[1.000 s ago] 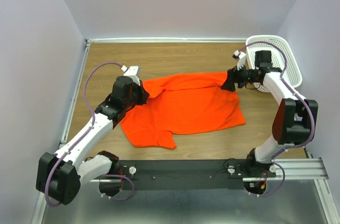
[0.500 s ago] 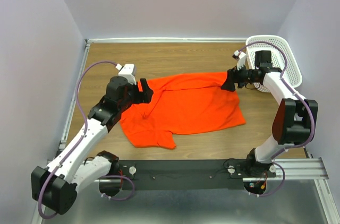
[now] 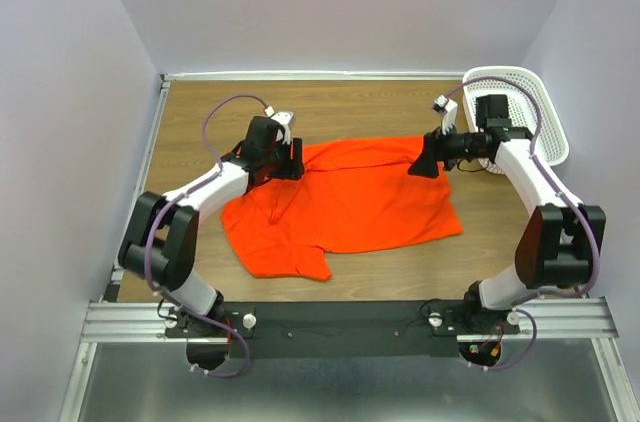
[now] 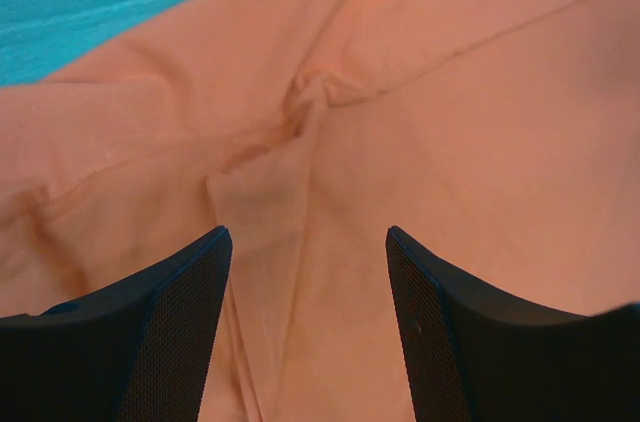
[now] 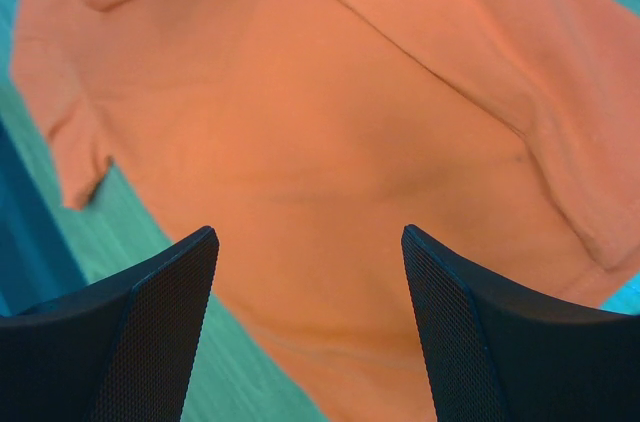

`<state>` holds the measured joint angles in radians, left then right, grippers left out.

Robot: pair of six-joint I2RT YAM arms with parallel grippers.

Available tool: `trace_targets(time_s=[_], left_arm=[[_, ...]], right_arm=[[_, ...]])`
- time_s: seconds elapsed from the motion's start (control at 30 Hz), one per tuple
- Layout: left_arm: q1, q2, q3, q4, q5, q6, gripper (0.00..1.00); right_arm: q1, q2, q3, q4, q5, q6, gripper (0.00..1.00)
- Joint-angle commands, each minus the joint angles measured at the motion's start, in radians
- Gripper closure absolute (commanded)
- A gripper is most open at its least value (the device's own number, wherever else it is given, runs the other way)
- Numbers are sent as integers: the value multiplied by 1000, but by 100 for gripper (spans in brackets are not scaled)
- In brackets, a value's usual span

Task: Fold and stack the t-shirts

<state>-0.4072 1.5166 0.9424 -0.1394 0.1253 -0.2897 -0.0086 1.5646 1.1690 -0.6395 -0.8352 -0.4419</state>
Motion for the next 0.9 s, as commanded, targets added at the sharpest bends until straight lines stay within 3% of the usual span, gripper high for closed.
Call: trace_targets(time_s=[0.0, 0.43, 0.87], left_arm=[[33, 100, 67, 78, 30, 14, 31], [38, 209, 52, 112, 10, -25, 41], [47, 200, -22, 164, -26, -49, 41]], right_arm=[[7, -92, 5, -81, -116, 48, 18], [7, -94, -81, -83, -130, 28, 18], [7, -92, -86, -83, -130, 25, 18]])
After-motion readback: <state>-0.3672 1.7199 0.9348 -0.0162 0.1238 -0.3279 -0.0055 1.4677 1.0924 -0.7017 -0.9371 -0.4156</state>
